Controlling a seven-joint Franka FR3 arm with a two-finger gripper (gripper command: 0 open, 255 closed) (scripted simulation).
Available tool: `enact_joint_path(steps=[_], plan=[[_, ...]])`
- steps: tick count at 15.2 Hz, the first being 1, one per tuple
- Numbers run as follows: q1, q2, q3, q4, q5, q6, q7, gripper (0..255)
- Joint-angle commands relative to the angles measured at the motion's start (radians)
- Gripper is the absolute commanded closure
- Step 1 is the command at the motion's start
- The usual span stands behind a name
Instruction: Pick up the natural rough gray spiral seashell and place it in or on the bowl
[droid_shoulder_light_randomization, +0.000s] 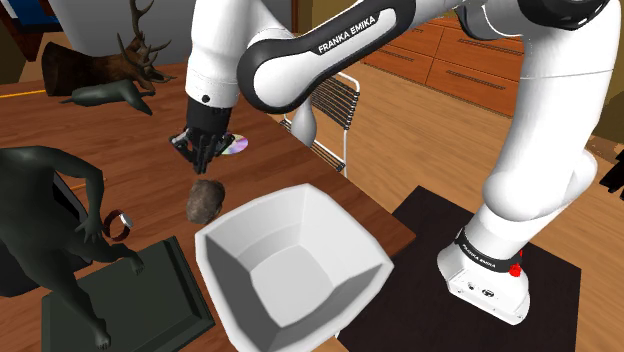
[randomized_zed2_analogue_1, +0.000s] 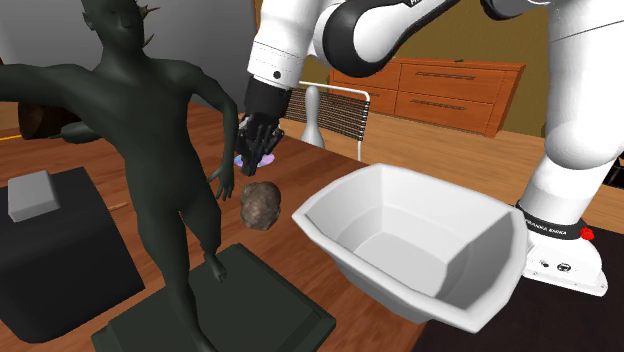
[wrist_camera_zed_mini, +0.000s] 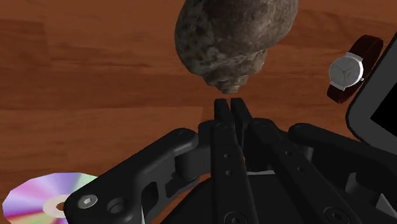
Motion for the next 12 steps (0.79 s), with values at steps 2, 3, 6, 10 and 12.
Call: enact_joint_path(steps=[2,3,6,10,12], plan=[[-0.007,-0.007,0.008,0.007,0.010,-0.012,-0.007,255],[-0.007,-0.007,0.008,0.007,0.010,-0.012,-0.007,0],[0.218,-0.057,-0.133,0.061,-0.112,-0.199,0.401,0],[0.236,-0.018,-0.154,0.055,-0.154,-0.169,0.425,0],[0.247,0.002,-0.167,0.053,-0.174,-0.154,0.437,0]])
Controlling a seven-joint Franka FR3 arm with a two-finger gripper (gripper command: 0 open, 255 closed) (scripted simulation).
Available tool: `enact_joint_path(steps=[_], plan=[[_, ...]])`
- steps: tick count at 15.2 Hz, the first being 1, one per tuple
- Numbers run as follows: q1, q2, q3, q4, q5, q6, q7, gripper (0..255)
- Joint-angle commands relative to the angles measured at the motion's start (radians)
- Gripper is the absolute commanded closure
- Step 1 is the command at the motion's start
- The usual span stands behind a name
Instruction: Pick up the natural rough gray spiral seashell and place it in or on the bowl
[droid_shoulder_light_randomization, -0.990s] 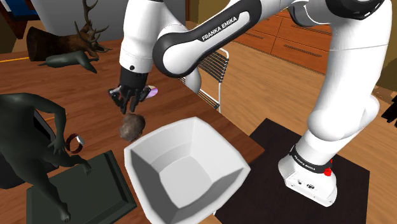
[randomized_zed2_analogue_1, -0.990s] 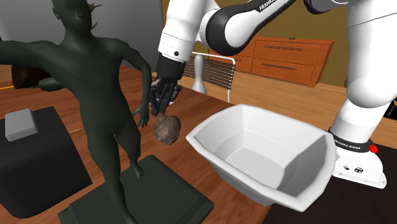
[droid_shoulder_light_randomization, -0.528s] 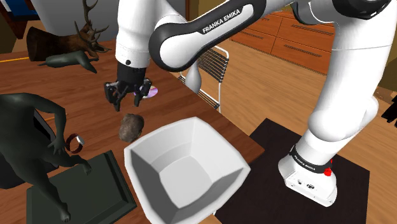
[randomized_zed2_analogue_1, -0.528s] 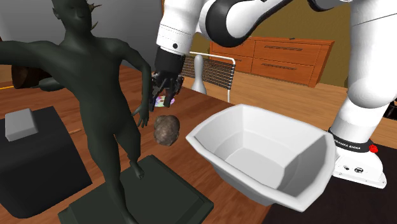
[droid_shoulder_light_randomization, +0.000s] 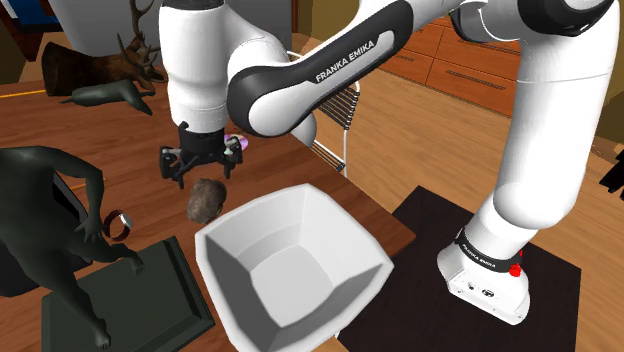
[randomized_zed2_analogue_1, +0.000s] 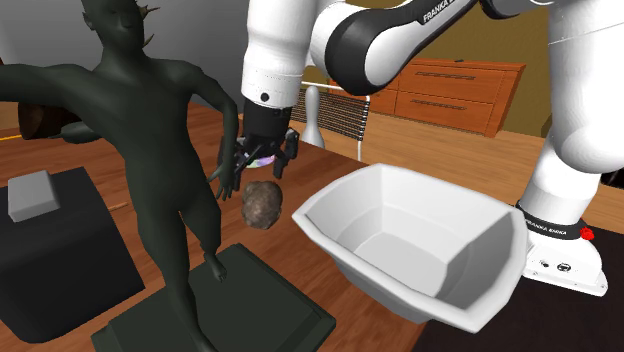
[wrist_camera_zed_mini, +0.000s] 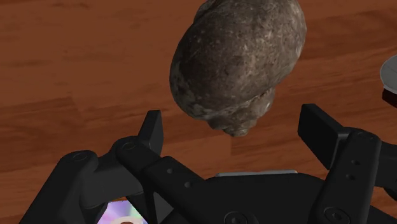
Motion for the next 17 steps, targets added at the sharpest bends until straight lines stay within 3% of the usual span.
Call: enact_joint_path(steps=[1,9,10,17], plan=[[0.015,0.026,-0.017,0.000,-0.027,0.017,0.017,0],[0.016,0.026,-0.017,0.000,-0.027,0.017,0.017,0],[0.016,0.026,-0.017,0.000,-0.027,0.017,0.017,255],[0.016,0.026,-0.017,-0.001,-0.027,0.018,0.018,255]])
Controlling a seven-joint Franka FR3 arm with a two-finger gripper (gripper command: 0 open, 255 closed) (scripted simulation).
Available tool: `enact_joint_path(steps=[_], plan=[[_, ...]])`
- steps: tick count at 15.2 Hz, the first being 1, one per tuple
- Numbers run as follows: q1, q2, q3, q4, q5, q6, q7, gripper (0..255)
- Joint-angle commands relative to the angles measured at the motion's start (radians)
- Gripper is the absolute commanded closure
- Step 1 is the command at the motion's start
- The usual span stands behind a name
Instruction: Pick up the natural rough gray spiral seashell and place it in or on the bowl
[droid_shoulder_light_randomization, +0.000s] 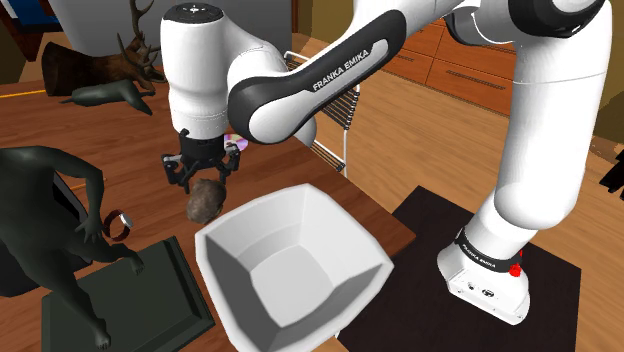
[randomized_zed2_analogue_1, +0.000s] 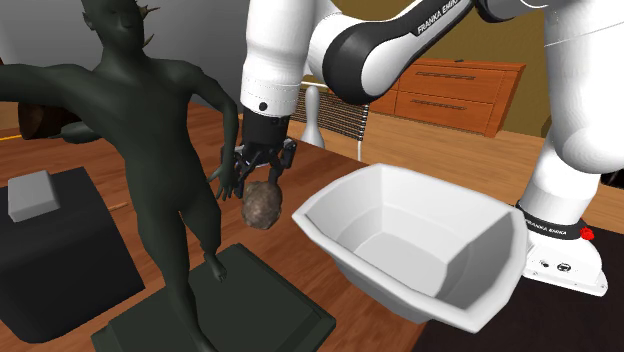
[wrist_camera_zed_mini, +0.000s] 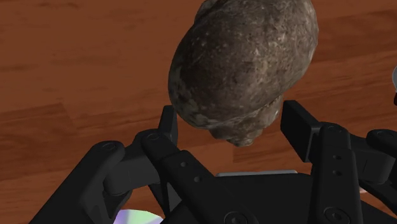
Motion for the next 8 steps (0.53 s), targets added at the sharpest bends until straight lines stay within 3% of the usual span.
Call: enact_joint_path(steps=[1,8], plan=[[0.000,0.000,0.000,0.000,0.000,0.000,0.000,255],[-0.017,-0.034,0.027,0.039,0.046,-0.060,-0.036,255]])
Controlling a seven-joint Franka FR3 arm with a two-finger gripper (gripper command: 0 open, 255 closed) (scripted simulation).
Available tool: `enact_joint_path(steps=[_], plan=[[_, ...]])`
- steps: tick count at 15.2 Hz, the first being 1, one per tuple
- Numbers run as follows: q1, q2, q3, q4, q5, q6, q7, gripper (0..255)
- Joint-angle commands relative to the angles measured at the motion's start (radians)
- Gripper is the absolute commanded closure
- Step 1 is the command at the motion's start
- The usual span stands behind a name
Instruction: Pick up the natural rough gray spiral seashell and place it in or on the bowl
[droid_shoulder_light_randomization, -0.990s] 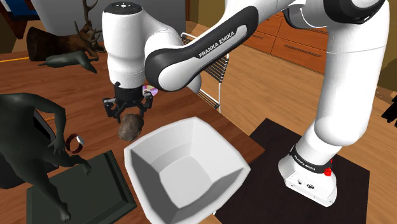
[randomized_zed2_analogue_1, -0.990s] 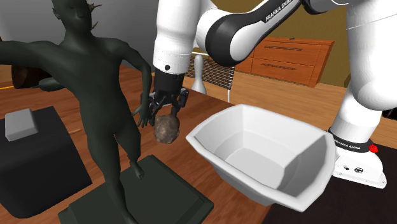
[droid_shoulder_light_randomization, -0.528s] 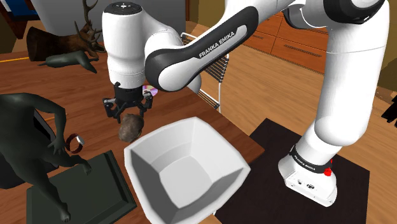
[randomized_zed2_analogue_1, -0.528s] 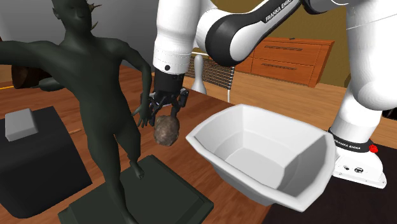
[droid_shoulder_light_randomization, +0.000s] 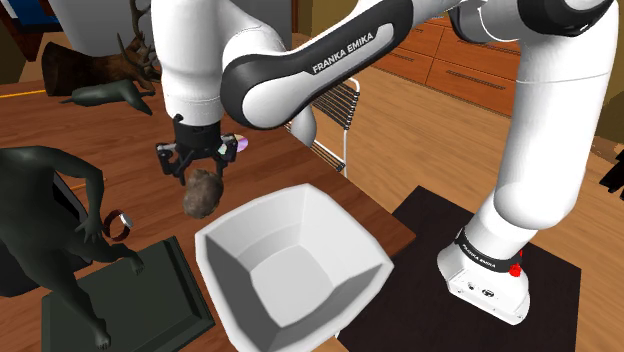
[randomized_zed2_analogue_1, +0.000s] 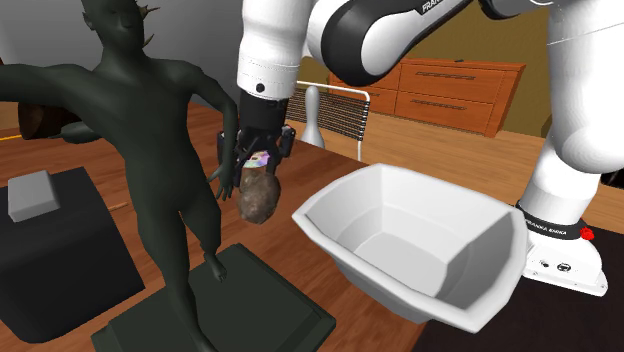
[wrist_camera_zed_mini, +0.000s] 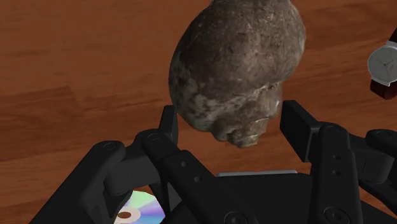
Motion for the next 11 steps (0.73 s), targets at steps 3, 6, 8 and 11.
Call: enact_joint_path(steps=[3,6,8,11], plan=[[-0.016,-0.026,0.018,0.024,0.032,-0.039,-0.027,255],[-0.020,-0.039,0.027,0.049,0.051,-0.071,-0.042,255],[-0.023,-0.047,0.033,0.067,0.062,-0.094,-0.051,255],[-0.025,-0.056,0.040,0.097,0.076,-0.128,-0.064,255]])
